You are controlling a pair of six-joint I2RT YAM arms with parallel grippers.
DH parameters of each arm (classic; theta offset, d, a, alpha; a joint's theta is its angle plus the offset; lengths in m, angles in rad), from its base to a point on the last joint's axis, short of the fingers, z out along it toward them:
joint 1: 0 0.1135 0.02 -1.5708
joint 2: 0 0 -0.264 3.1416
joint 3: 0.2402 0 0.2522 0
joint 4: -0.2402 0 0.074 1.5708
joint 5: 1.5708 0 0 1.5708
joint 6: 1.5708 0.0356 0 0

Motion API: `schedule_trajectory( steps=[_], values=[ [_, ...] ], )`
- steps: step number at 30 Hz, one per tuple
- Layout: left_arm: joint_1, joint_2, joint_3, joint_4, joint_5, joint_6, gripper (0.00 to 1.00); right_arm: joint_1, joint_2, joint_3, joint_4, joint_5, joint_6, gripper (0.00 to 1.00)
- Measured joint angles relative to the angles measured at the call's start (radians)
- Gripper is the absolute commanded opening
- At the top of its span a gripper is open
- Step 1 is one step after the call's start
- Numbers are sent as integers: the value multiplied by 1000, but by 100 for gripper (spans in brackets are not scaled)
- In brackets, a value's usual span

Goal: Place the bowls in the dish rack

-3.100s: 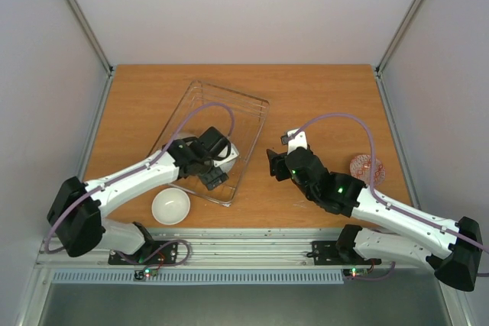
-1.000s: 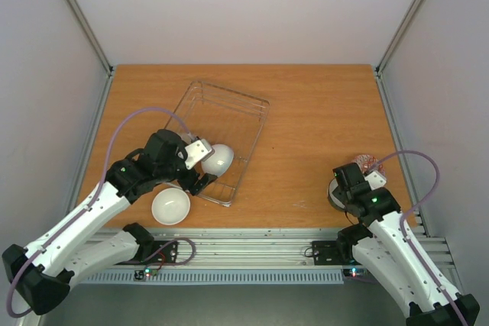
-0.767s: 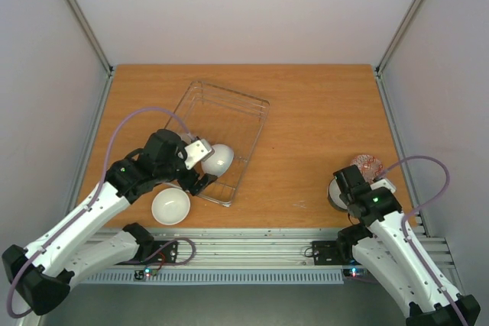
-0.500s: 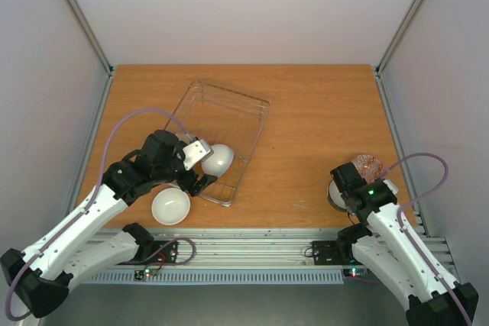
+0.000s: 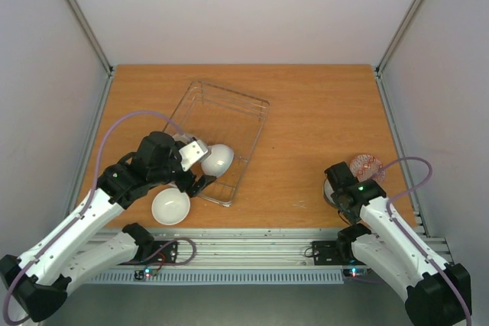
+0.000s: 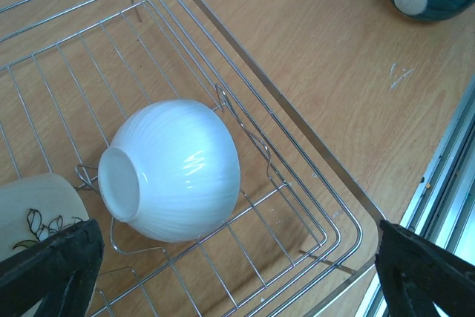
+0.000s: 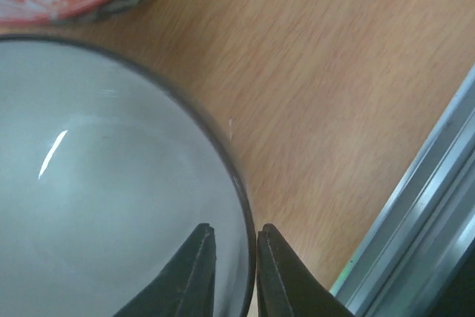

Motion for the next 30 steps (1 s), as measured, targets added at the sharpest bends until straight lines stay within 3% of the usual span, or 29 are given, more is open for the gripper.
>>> schedule_trajectory(
  steps=[4,12,17,22,30],
  values=[
    [0,0,-3,0,1,0,99,-1,-38,-13,14,-14,4,2],
    [0,0,-5,1,4,0,99,-1,-61,-24,32,-31,-14,1],
    [1,2,-5,1,5,0,99,-1,-77,-24,73,-48,-109,1],
    [4,8,-5,0,7,0,99,-1,-108,-11,243,-164,-299,1],
    [18,185,172,-65,40,-17,99,-1,115,178,498,-447,-544,1]
  ],
)
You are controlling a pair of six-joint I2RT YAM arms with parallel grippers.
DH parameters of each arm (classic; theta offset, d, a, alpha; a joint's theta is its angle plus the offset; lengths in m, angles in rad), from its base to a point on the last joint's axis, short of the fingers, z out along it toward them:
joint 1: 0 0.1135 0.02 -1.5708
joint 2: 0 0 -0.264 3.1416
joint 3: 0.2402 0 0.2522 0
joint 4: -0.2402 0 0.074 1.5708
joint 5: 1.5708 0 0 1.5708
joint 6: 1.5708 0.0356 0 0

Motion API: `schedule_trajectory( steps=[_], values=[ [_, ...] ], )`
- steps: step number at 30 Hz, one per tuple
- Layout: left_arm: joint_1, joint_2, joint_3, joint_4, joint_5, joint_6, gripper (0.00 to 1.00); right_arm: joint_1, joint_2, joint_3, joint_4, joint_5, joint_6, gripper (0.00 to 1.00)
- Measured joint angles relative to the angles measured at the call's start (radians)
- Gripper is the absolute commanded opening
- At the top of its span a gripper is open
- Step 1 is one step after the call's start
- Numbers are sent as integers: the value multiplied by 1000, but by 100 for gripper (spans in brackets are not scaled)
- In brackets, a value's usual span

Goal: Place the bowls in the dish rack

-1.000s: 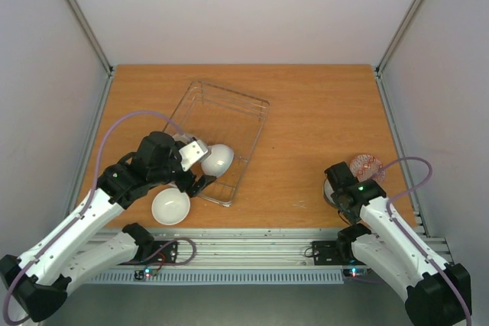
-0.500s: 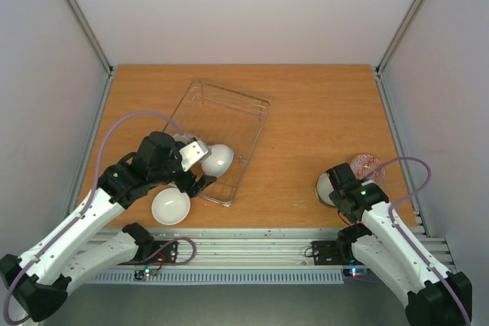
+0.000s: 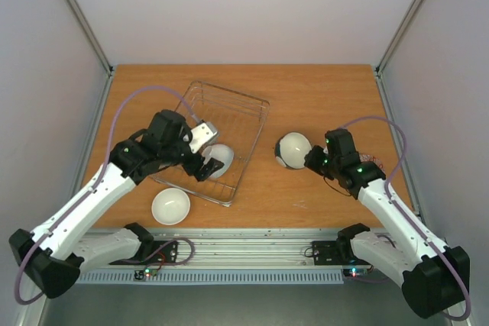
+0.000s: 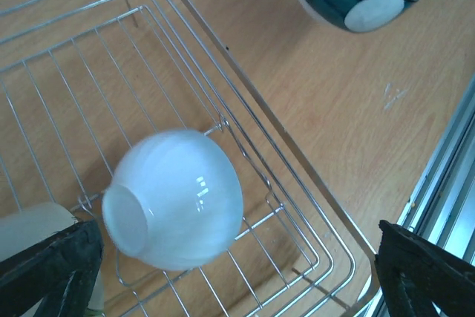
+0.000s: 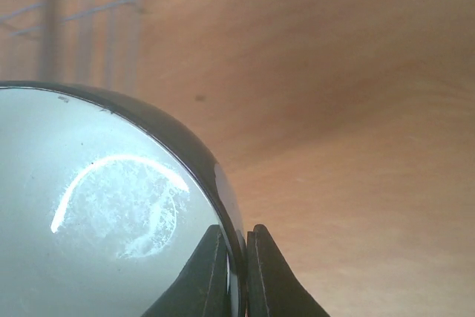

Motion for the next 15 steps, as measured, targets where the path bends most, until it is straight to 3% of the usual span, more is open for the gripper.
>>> schedule_trajectory(
  steps=[7,15],
  values=[
    [5,55,171,-38,8,-11,100,0,44,101,162,-232,-104,1],
    [6,78,323,-44,144,-79,99,14,172,155,394,-466,-90,1]
  ],
)
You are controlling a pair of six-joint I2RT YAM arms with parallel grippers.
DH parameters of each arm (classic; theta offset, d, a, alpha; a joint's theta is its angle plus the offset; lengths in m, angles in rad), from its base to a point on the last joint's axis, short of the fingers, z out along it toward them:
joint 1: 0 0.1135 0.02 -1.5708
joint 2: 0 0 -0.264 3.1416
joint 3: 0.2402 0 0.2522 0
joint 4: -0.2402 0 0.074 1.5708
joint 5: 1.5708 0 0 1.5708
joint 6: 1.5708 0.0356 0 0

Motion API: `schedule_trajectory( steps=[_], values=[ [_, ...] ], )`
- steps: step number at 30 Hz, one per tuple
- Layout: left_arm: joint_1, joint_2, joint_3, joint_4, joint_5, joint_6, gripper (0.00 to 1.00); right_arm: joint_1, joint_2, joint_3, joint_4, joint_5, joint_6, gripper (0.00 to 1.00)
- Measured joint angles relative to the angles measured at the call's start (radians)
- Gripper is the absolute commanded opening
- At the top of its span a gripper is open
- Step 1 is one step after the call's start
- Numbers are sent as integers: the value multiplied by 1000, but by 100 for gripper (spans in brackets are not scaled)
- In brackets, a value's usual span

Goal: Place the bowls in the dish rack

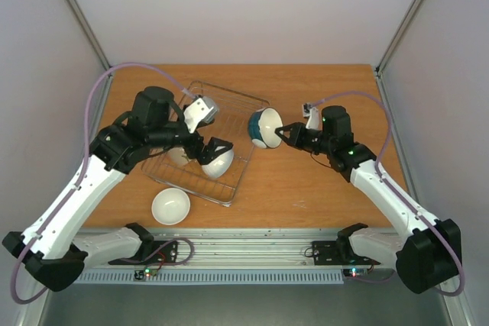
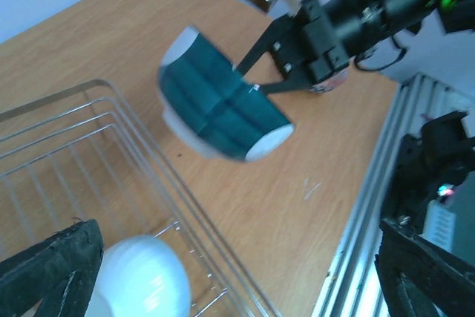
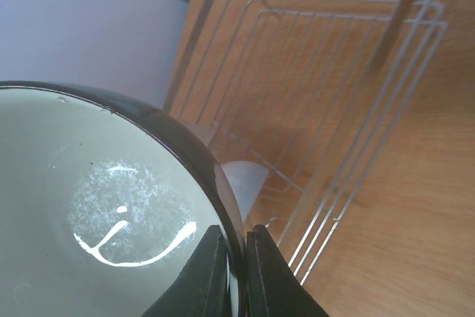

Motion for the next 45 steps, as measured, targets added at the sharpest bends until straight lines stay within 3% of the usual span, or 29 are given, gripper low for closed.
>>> schedule_trajectory(
  steps=[17,26,45],
  values=[
    [127,158,-33,143,251,-332,99,188,34,24,80,-45,-18,1],
    [129,152,-74,187,355,-422,99,230,35,43,80,1,-45,1],
    [131,102,-208,237,419,-503,99,295,56,57,74,119,-112,1]
  ],
)
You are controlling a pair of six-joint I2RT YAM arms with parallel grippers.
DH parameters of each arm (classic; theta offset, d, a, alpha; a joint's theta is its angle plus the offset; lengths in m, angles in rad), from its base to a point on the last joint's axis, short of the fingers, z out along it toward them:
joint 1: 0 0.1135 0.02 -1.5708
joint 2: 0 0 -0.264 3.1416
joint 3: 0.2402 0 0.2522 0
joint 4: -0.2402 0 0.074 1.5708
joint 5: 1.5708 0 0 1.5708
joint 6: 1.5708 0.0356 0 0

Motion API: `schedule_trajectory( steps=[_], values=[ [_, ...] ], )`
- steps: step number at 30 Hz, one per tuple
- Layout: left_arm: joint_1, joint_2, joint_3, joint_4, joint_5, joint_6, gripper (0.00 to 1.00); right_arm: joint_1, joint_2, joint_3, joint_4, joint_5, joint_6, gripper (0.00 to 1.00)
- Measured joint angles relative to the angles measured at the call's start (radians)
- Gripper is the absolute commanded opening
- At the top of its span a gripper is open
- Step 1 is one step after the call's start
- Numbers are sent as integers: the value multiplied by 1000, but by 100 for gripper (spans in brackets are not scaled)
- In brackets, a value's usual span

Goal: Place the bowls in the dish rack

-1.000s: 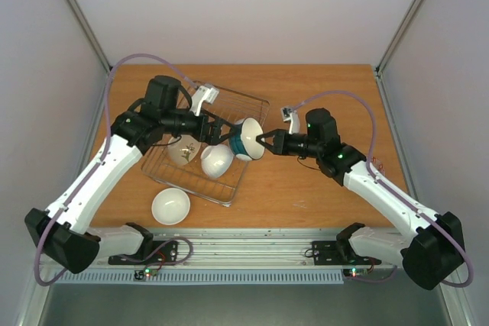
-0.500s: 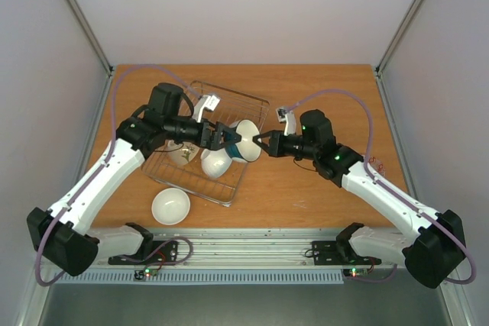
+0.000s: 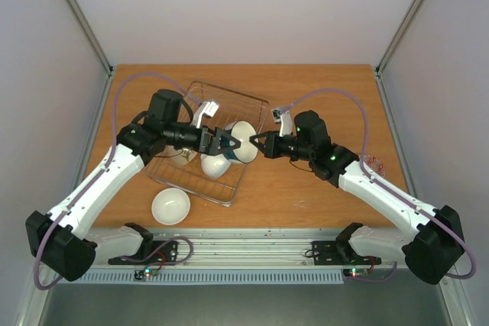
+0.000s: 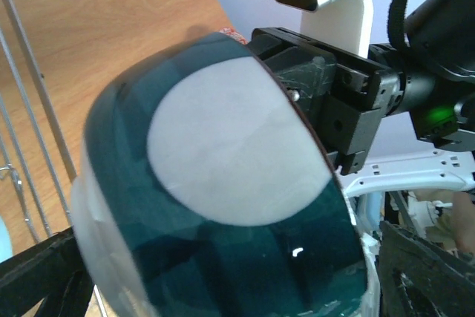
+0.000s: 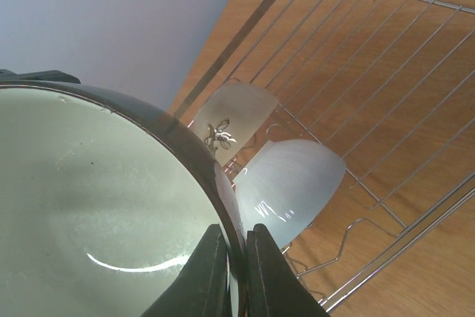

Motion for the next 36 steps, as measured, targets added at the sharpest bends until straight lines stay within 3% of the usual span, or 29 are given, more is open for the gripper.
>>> schedule_trajectory(
  steps=[19,24,33,36],
  values=[
    [31,-13,-87,168,115,-186,99,47,-10,0,9,108,-64,1],
    [35,-19,-103,187,113,-203,70,56,-12,0,17,128,-75,1],
    [47,-21,-122,196,90,-223,2,57,-13,-1,13,173,-95,1],
    [47,-21,-123,197,89,-223,0,57,-13,-1,13,174,-96,1]
  ],
)
